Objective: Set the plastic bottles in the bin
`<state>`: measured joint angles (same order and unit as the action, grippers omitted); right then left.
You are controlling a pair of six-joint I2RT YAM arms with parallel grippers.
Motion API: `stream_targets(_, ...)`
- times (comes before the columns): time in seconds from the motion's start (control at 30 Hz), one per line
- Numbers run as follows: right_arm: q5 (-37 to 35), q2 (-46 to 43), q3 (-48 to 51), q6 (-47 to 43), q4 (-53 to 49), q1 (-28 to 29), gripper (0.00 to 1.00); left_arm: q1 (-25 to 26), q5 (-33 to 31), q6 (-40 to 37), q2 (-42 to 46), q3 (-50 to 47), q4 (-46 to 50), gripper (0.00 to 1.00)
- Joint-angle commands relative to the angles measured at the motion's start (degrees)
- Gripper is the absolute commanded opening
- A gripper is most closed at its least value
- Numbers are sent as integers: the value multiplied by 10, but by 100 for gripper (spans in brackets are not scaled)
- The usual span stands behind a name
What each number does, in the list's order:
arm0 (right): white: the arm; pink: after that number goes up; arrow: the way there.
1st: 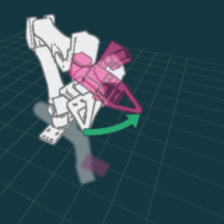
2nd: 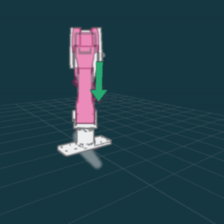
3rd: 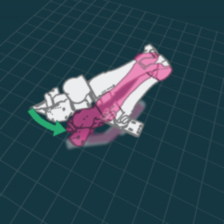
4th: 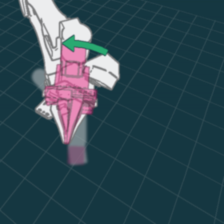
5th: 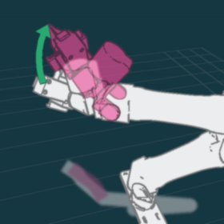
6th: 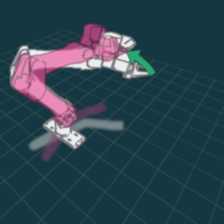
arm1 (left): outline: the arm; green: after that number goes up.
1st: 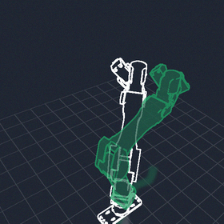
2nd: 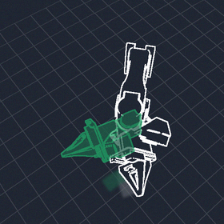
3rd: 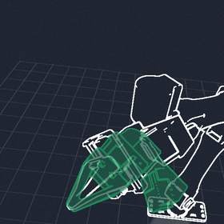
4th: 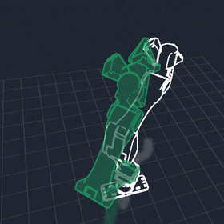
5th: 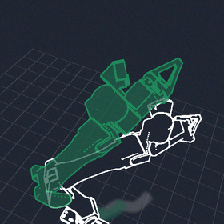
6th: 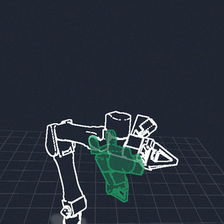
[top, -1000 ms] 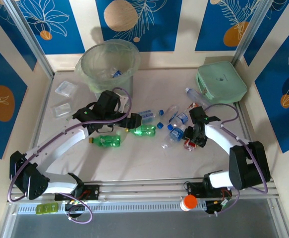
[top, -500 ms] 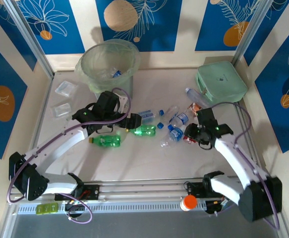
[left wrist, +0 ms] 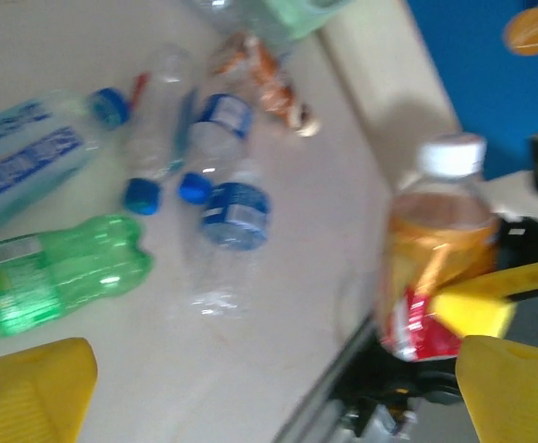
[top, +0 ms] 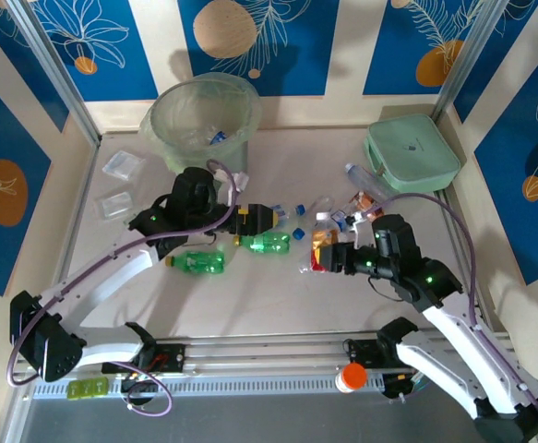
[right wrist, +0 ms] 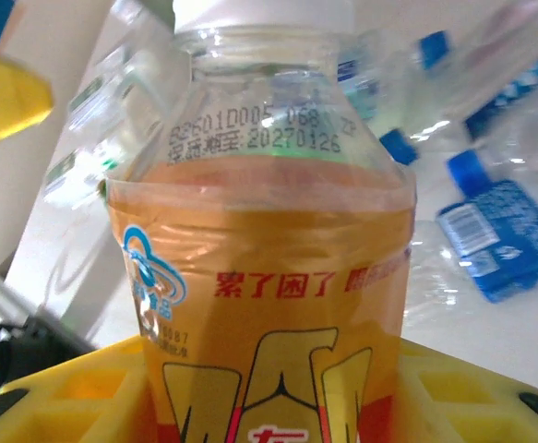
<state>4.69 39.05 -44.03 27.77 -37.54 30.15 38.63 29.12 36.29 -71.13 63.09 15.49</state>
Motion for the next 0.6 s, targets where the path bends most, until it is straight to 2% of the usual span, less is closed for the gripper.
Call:
stream_targets(0.0,5,-7,-21,-21,20,46,50,11,84,31,-5,2,-100,96)
stream_targets(0.13,-20,7,-33,-26,29,97,49,34,69,21,-30,18,-96,93)
stream_targets(0.23,-36,14,-37,-27,36,122,49,60,37,-10,-51,39,-60,90)
stream_targets(0.37,-38,21,-27,-16,55,133,47,84,10,-26,-67,50,-47,84)
stream_targets(0.57,-29,17,-7,0,84,145,44,89,1,-21,-74,48,-60,70)
